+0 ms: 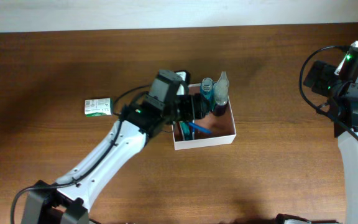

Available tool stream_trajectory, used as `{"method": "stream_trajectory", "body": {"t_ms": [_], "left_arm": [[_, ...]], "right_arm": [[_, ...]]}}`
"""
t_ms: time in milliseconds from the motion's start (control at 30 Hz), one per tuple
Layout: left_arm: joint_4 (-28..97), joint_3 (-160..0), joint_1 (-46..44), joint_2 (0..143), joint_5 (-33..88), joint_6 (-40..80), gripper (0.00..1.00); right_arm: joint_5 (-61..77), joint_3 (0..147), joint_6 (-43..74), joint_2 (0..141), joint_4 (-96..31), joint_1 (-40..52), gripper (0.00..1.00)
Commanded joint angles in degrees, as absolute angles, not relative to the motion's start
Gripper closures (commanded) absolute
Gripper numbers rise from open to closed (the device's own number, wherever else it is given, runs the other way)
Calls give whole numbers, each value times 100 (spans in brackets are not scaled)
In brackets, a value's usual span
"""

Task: Pack container
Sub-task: 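Carry the razor into the box and open the left gripper, then move the left gripper over the green-wrapped soap bar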

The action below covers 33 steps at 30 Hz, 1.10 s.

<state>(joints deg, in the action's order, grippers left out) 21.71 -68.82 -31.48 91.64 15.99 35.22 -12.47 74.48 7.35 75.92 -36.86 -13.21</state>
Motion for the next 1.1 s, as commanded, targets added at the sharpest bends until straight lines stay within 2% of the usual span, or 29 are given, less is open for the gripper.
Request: {"method": "stream_trajectory", "body": {"t_ms": [0,33,100,367,500,633,800,833,867,933,967,1067], "left_arm": [[2314,-6954,-2552,9185,1680,3527,13],[2427,-6954,-2314,9185,1723,3511,6],[2655,-6954,-1914,9181,1719,3511,1],[3310,-6952,-412,9183,1715,3542,1],[3343,-6947,-342,9183,1559,3791,1],[3308,-6947,-342,9192,580,4073,1],[3304,-6943,-349,9236,97,4045,1],[3275,-6943,-355,9262,102,4045,6],[3153,-6943,-381,9362,104,4025,46],[3011,-6943,-416,9513,102,4025,77],[2921,-6943,-427,9598,102,4025,97],[2508,-6943,-434,9990,93,4025,100]], "right_arm": [[-1243,7533,740,7537,-3669,-1358,1],[-1243,7533,740,7537,-3669,-1358,1],[-1243,7533,740,7537,-3671,-1358,1],[-1243,7533,740,7537,-3669,-1358,1],[-1243,7533,740,7537,-3669,-1358,1],[-1243,7533,740,7537,-3671,-1358,1],[-1243,7533,740,7537,-3669,-1358,1],[-1243,7533,740,7537,-3669,-1358,1],[-1243,7533,740,7537,-3669,-1358,1],[-1243,7533,740,7537,-3669,-1358,1],[-1243,7533,740,7537,-3669,-1358,1],[-1243,7533,740,7537,-3669,-1358,1]]}}
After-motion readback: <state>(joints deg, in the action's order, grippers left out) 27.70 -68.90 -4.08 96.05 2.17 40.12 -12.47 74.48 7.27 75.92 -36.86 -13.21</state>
